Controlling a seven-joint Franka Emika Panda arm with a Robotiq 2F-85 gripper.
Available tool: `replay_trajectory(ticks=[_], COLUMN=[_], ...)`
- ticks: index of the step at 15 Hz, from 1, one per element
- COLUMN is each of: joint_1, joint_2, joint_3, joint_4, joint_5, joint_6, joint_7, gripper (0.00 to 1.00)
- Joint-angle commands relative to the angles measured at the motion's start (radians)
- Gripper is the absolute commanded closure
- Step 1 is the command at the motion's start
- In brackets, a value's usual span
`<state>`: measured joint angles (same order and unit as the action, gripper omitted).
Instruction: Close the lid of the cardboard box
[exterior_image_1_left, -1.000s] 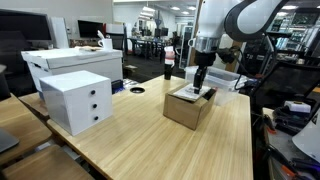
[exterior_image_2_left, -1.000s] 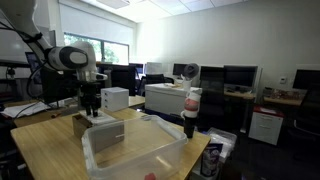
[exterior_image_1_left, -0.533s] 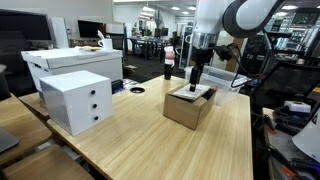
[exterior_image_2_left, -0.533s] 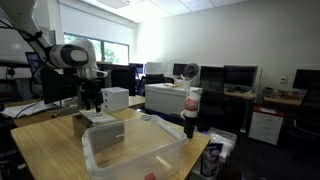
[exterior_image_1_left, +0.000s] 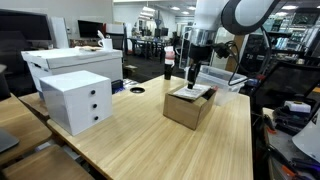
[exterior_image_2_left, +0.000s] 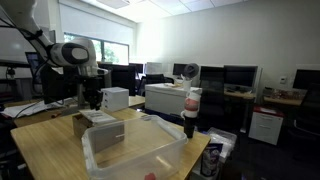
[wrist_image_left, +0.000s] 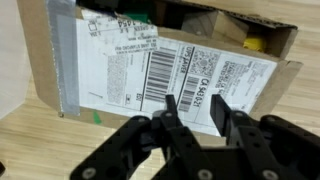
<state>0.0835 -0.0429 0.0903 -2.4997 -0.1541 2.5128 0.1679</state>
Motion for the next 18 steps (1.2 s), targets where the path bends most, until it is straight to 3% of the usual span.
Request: replay_trajectory(ticks=[1,5,8,18], joint_1=[-0.001,-0.013,-0.016,-0.067], joint_2=[-0.027,-0.051,-0.065,-0.189], joint_3=[0.004,0.001,-0.002,-0.030], joint_4=[0.009,0.021,0.046,0.081], joint_5=[-0.015,-0.064,-0.053,-0.052], joint_6=[0.011,0.051,-0.029,-0.146], joint_7=[0.027,0.071,0.064,0.033], gripper=[0.33,0.16,0.01,0.00])
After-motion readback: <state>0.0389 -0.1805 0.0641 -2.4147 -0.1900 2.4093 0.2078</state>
